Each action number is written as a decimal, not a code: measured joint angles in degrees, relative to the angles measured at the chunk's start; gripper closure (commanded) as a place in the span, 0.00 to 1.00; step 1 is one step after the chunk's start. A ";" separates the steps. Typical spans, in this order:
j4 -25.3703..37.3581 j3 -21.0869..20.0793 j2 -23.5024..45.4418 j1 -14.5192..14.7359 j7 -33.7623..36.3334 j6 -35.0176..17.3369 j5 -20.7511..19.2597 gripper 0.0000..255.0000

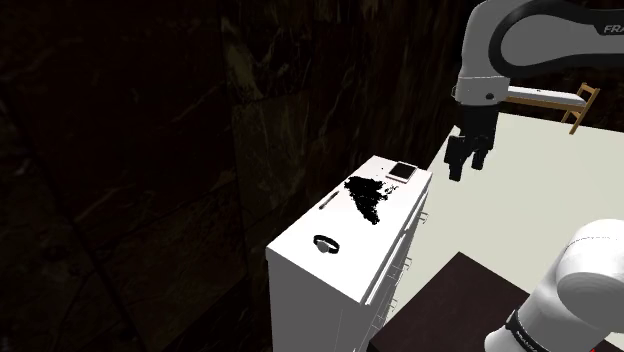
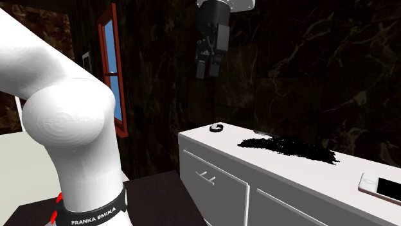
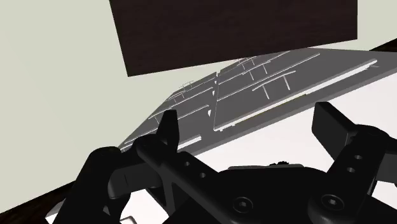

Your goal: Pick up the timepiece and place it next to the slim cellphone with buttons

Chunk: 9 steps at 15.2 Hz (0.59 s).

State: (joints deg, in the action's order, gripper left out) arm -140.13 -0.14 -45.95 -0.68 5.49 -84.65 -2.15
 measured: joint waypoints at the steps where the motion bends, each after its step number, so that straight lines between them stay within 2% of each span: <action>1: 0.00 0.00 0.00 0.00 0.00 0.00 0.00 0.00; 5: -1.14 -1.32 3.11 1.77 0.13 -5.05 1.98 0.00; 9: -1.15 -3.02 9.00 3.97 -0.07 -12.13 4.32 0.00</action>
State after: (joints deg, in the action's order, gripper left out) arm -141.29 -3.17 -36.95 3.29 5.42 -96.78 2.17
